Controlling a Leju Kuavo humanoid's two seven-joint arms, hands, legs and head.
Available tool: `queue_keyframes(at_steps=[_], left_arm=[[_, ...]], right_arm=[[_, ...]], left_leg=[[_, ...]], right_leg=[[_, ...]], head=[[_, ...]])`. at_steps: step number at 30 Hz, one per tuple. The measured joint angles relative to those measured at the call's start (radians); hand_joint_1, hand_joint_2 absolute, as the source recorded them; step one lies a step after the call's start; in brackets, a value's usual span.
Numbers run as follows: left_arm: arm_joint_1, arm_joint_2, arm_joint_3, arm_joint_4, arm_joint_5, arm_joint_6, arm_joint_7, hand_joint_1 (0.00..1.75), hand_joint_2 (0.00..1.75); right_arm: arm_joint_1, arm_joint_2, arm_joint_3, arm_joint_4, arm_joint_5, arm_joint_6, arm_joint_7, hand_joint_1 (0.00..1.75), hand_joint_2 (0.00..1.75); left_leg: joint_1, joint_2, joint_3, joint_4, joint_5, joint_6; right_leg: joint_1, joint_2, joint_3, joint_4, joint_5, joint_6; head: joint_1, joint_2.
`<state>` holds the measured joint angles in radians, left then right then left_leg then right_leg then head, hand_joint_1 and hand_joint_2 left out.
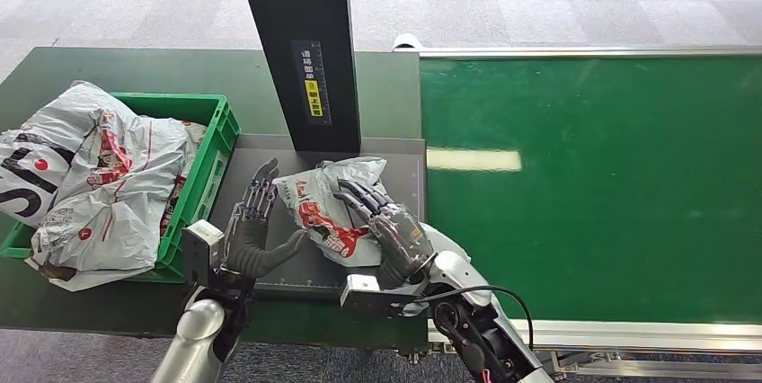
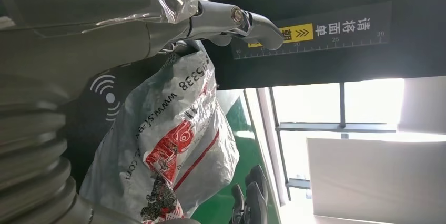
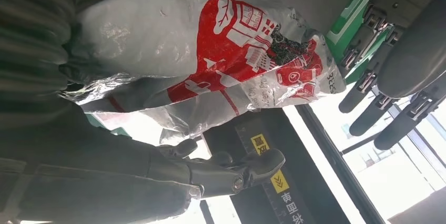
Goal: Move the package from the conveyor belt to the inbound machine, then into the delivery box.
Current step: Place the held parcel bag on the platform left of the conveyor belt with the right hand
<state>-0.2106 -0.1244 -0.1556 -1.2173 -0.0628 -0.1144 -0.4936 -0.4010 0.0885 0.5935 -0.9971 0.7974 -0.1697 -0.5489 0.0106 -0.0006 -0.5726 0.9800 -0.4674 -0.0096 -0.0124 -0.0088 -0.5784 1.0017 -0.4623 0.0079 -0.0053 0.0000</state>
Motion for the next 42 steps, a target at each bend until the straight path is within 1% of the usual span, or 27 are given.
queue_keyframes(at_steps=[5, 8, 12, 23, 26, 32, 35, 39, 42], left_arm=[[0.001, 0.000, 0.000, -0.001, 0.001, 0.000, 0.006, 0.00, 1.75], [0.001, 0.000, 0.000, -0.001, 0.002, 0.001, 0.008, 0.00, 1.75], [0.001, 0.000, -0.001, -0.001, 0.002, 0.003, 0.011, 0.00, 1.75], [0.001, 0.001, -0.006, -0.001, 0.002, 0.003, 0.011, 0.00, 1.75], [0.001, 0.001, -0.007, -0.001, 0.005, 0.005, 0.011, 0.00, 1.75], [0.009, 0.002, -0.007, -0.003, 0.016, 0.010, 0.007, 0.00, 1.75], [0.014, 0.004, -0.005, -0.008, 0.019, 0.016, 0.003, 0.00, 1.75], [0.026, 0.007, -0.006, -0.023, -0.008, 0.033, -0.018, 0.00, 1.75], [0.033, 0.011, -0.014, -0.059, -0.097, 0.068, -0.031, 0.00, 1.75]], right_arm=[[0.000, -0.003, 0.005, -0.006, -0.018, 0.011, 0.025, 0.00, 1.75], [-0.001, -0.005, 0.005, -0.007, -0.077, 0.065, 0.027, 0.00, 1.75], [0.000, -0.007, 0.004, -0.017, -0.153, 0.118, 0.002, 0.00, 1.75], [0.001, -0.009, 0.003, -0.038, -0.170, 0.128, -0.005, 0.00, 1.75], [0.005, -0.010, -0.004, -0.051, -0.211, 0.127, -0.026, 0.00, 1.75], [0.032, -0.021, -0.084, -0.167, -0.415, 0.140, -0.069, 0.00, 1.75], [0.044, -0.029, -0.134, -0.224, -0.465, 0.136, -0.074, 0.00, 1.75], [0.056, -0.038, -0.206, -0.261, -0.493, 0.068, -0.065, 0.00, 1.75], [0.058, -0.040, -0.276, -0.261, -0.536, 0.012, -0.032, 0.00, 1.75]], left_leg=[[0.000, 0.000, 0.000, 0.000, 0.000, 0.000], [0.000, 0.000, 0.000, 0.000, 0.000, 0.000], [0.000, 0.000, 0.000, 0.000, 0.000, 0.000], [0.000, 0.000, 0.000, 0.000, 0.000, 0.000], [0.000, 0.000, 0.000, 0.000, 0.000, 0.000], [0.000, 0.000, 0.000, 0.000, 0.000, 0.000], [0.000, 0.000, 0.000, 0.000, 0.000, 0.000], [0.000, 0.000, 0.000, 0.000, 0.000, 0.000], [0.000, 0.000, 0.000, 0.000, 0.000, 0.000]], right_leg=[[0.000, 0.000, 0.000, 0.000, 0.000, 0.000], [0.000, 0.000, 0.000, 0.000, 0.000, 0.000], [0.000, 0.000, 0.000, 0.000, 0.000, 0.000], [0.000, 0.000, 0.000, 0.000, 0.000, 0.000], [0.000, 0.000, 0.000, 0.000, 0.000, 0.000], [0.000, 0.000, 0.000, 0.000, 0.000, 0.000], [0.000, 0.000, 0.000, 0.000, 0.000, 0.000], [0.000, 0.000, 0.000, 0.000, 0.000, 0.000], [0.000, 0.000, 0.000, 0.000, 0.000, 0.000]], head=[[0.000, 0.000], [0.000, 0.000], [0.000, 0.000], [0.000, 0.000], [0.000, 0.000], [0.000, 0.000], [0.000, 0.000], [0.000, 0.000], [0.000, 0.000]])
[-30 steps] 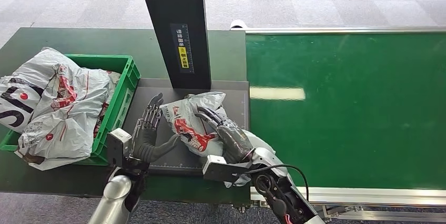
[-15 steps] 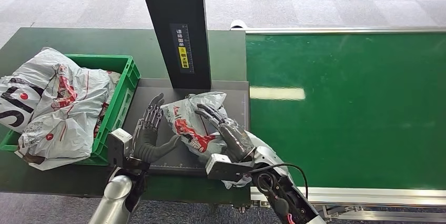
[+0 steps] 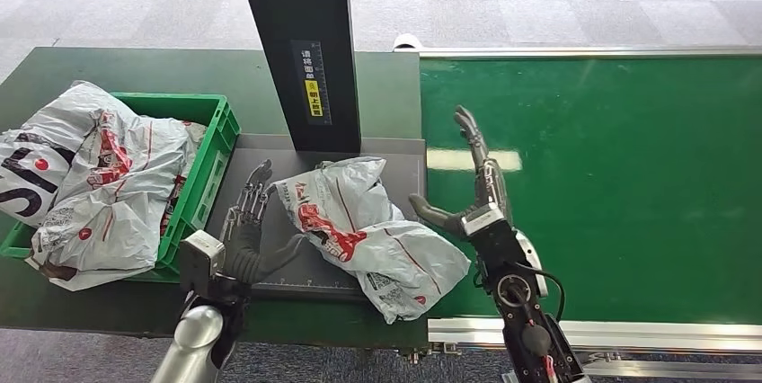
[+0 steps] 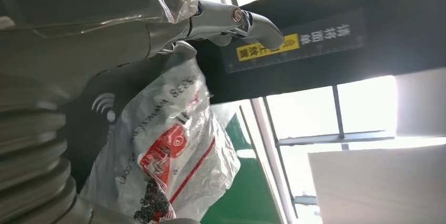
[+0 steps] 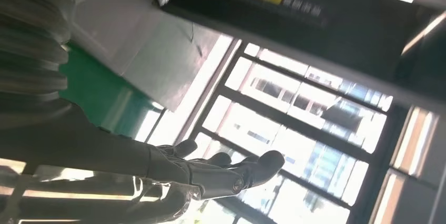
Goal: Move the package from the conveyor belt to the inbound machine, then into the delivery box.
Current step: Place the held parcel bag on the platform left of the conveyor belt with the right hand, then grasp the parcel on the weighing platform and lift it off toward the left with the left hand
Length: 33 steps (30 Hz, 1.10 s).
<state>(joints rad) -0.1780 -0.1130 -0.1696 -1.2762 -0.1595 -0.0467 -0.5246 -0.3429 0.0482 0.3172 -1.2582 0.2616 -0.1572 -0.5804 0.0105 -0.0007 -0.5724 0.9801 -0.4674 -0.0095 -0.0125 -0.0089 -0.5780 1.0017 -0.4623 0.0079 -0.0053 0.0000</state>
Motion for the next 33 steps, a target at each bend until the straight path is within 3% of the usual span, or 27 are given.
queue_keyframes(at_steps=[10, 15, 17, 22, 26, 33], left_arm=[[-0.064, 0.016, -0.061, -0.120, -0.143, 0.014, 0.028, 0.00, 1.75], [-0.104, 0.018, -0.131, -0.136, -0.423, 0.194, 0.083, 0.00, 1.75], [-0.131, 0.019, -0.179, -0.126, -0.552, 0.225, 0.131, 0.00, 1.75], [-0.223, 0.026, -0.327, 0.011, -0.791, 0.164, 0.265, 0.00, 1.75], [-0.269, 0.032, -0.417, 0.154, -0.836, 0.113, 0.281, 0.00, 1.75], [-0.325, 0.037, -0.490, 0.308, -0.855, 0.014, 0.295, 0.00, 1.75]], right_arm=[[-0.034, 0.014, -0.124, 0.045, -0.035, -0.067, 0.054, 0.00, 1.75], [-0.038, 0.020, -0.155, 0.063, 0.004, -0.138, 0.129, 0.00, 1.75], [-0.042, 0.021, -0.160, 0.077, 0.017, -0.143, 0.137, 0.00, 1.75], [-0.052, 0.021, -0.165, 0.098, 0.042, -0.138, 0.140, 0.00, 1.75], [-0.051, 0.019, -0.178, 0.101, 0.049, -0.135, 0.140, 0.00, 1.75], [-0.030, 0.017, -0.195, 0.099, 0.068, -0.129, 0.156, 0.00, 1.75]], left_leg=[[0.000, 0.000, 0.000, 0.000, 0.000, 0.000], [0.000, 0.000, 0.000, 0.000, 0.000, 0.000], [0.000, 0.000, 0.000, 0.000, 0.000, 0.000], [-0.001, 0.000, 0.001, 0.000, 0.000, 0.000], [0.000, 0.001, 0.001, 0.000, 0.000, 0.000], [0.000, 0.000, 0.001, 0.000, 0.000, 0.000]], right_leg=[[0.000, 0.000, 0.000, 0.000, 0.001, 0.000], [0.000, 0.000, 0.000, 0.000, 0.001, 0.000], [0.000, 0.000, 0.000, 0.000, 0.001, 0.000], [-0.001, 0.000, 0.000, 0.000, 0.001, 0.000], [0.000, 0.001, 0.000, 0.000, 0.001, 0.000], [0.000, 0.001, 0.000, 0.000, 0.001, 0.000]], head=[[0.000, 0.000], [0.000, 0.000], [0.000, 0.000], [0.000, 0.000], [0.000, 0.000], [0.000, 0.000]])
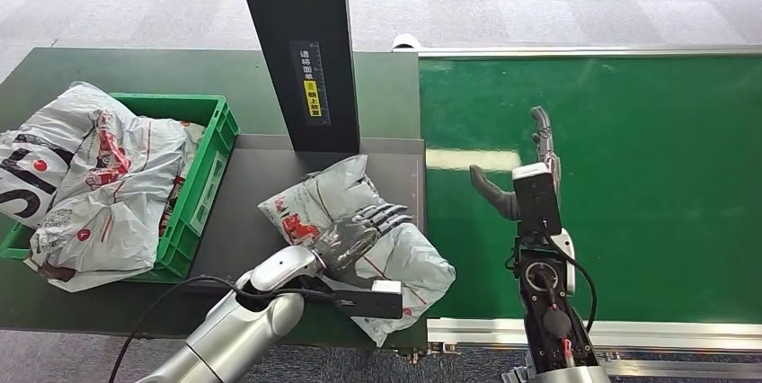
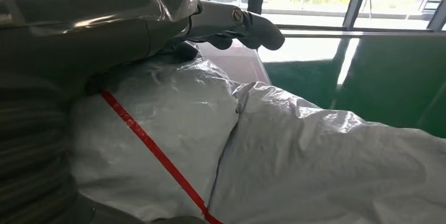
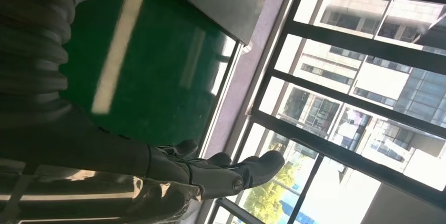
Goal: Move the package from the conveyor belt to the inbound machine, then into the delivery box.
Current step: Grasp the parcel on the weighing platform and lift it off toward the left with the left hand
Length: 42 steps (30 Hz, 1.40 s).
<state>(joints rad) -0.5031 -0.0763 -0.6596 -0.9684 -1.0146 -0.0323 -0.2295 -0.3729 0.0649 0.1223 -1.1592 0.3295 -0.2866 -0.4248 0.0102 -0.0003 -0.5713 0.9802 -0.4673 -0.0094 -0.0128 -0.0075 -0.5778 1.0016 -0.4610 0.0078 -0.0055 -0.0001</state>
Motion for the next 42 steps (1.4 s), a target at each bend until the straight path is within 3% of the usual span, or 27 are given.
queue_keyframes(at_steps=[5, 6, 9, 10, 18, 28, 33, 42], left_arm=[[-0.030, 0.000, -0.030, 0.058, -0.015, -0.010, 0.007, 0.05, 1.75], [-0.034, 0.000, -0.033, 0.065, -0.016, -0.010, 0.008, 0.27, 1.75], [-0.042, 0.000, -0.040, 0.080, -0.018, -0.012, 0.010, 1.23, 1.75], [-0.043, 0.001, -0.042, 0.084, -0.019, -0.014, 0.010, 1.36, 1.75], [-0.049, 0.006, -0.051, 0.092, -0.015, -0.030, 0.002, 1.70, 1.75], [-0.056, 0.013, -0.052, 0.091, 0.001, -0.017, -0.037, 1.75, 1.75], [-0.037, 0.023, -0.053, 0.060, 0.019, 0.053, -0.093, 1.75, 1.75], [-0.016, 0.040, -0.054, 0.019, 0.021, 0.065, -0.104, 1.75, 1.75]], right_arm=[[0.022, -0.001, -0.011, -0.007, 0.010, 0.005, 0.006, 0.00, 1.75], [0.026, -0.001, -0.012, -0.010, 0.012, 0.005, 0.006, 0.00, 1.75], [0.034, -0.002, -0.015, -0.014, 0.017, 0.007, 0.008, 0.00, 1.75], [0.037, -0.002, -0.015, -0.016, 0.020, 0.009, 0.008, 0.00, 1.75], [0.065, -0.004, -0.016, -0.039, 0.040, 0.019, 0.009, 0.00, 1.75], [0.077, -0.007, -0.016, -0.063, 0.055, 0.027, 0.015, 0.00, 1.75], [0.084, -0.009, -0.016, -0.076, 0.057, 0.037, 0.015, 0.00, 1.75], [0.089, -0.014, -0.016, -0.087, 0.057, 0.039, 0.015, 0.00, 1.75]], left_leg=[[0.000, 0.000, 0.001, 0.000, 0.000, 0.000], [0.000, 0.000, 0.002, 0.000, 0.000, 0.000], [0.000, 0.000, 0.003, 0.000, 0.000, 0.000], [0.000, 0.000, 0.004, 0.000, 0.000, 0.000], [0.000, 0.000, 0.005, 0.000, 0.000, 0.000], [0.000, 0.000, 0.005, 0.000, 0.000, 0.000], [0.000, 0.000, 0.005, 0.000, 0.000, 0.000], [0.000, 0.000, 0.004, 0.000, 0.000, 0.000]], right_leg=[[0.000, 0.000, 0.002, 0.000, 0.000, 0.000], [0.000, 0.000, 0.003, 0.000, 0.000, 0.000], [0.000, 0.000, 0.004, 0.000, 0.000, 0.000], [0.000, 0.000, 0.004, 0.000, 0.000, 0.000], [0.000, 0.000, 0.006, 0.000, 0.000, 0.000], [0.000, 0.000, 0.006, 0.000, 0.000, 0.000], [0.000, 0.000, 0.005, 0.000, 0.000, 0.000], [0.000, 0.000, 0.005, 0.000, 0.000, 0.000]], head=[[0.000, 0.000], [0.000, 0.000], [0.000, 0.000], [0.000, 0.000], [0.000, 0.000], [0.000, 0.000], [0.000, 0.000], [0.000, 0.000]])
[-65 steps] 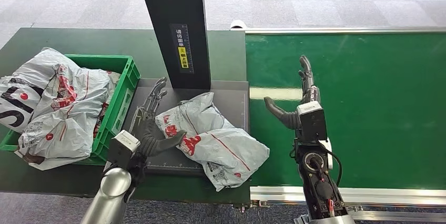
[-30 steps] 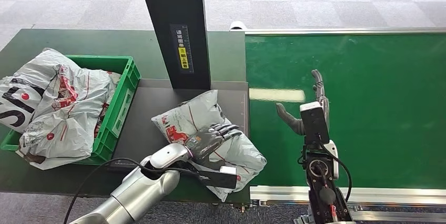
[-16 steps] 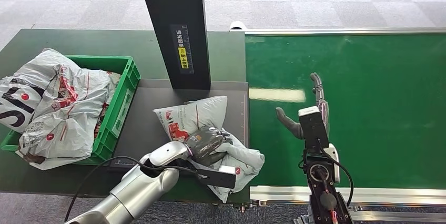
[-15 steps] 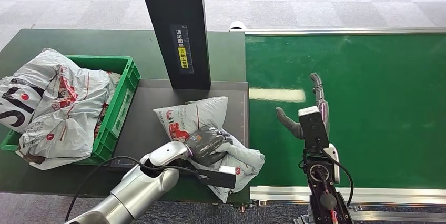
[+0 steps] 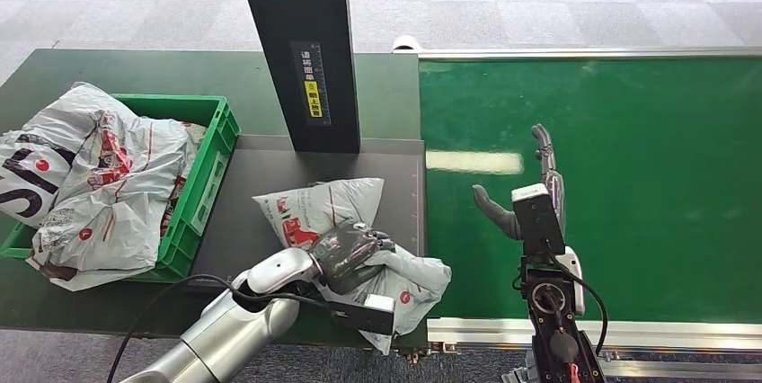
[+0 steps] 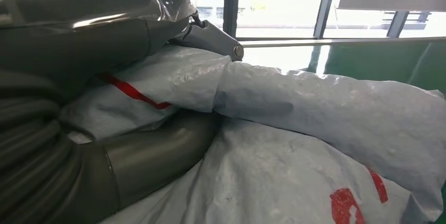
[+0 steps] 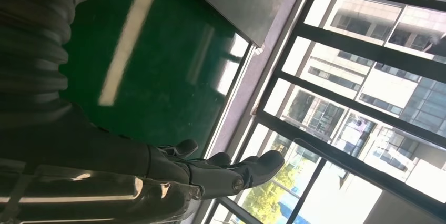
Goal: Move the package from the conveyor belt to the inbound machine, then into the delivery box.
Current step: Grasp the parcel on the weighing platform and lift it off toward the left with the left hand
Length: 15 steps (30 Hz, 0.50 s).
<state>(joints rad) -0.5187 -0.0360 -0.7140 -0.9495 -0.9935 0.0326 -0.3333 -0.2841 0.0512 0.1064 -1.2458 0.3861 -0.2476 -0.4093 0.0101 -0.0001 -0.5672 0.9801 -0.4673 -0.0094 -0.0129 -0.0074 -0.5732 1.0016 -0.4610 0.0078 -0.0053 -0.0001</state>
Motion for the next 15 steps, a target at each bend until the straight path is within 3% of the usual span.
queue_keyframes(at_steps=[7, 15], left_arm=[[0.012, 0.005, -0.001, -0.012, 0.016, 0.032, -0.013, 1.75, 1.75], [0.075, 0.009, 0.078, -0.170, 0.131, 0.431, -0.183, 1.75, 1.75]], right_arm=[[0.002, 0.000, 0.000, -0.002, 0.000, 0.002, 0.000, 0.00, 1.75], [0.006, -0.004, 0.000, -0.008, -0.022, 0.018, -0.001, 0.00, 1.75]], left_leg=[[0.000, 0.000, 0.000, 0.000, 0.000, 0.000], [0.000, 0.000, -0.002, 0.000, 0.000, 0.000]], right_leg=[[0.000, 0.000, 0.000, 0.000, 0.000, 0.000], [0.000, 0.000, -0.002, 0.000, 0.000, 0.000]], head=[[0.000, 0.000], [0.000, 0.000]])
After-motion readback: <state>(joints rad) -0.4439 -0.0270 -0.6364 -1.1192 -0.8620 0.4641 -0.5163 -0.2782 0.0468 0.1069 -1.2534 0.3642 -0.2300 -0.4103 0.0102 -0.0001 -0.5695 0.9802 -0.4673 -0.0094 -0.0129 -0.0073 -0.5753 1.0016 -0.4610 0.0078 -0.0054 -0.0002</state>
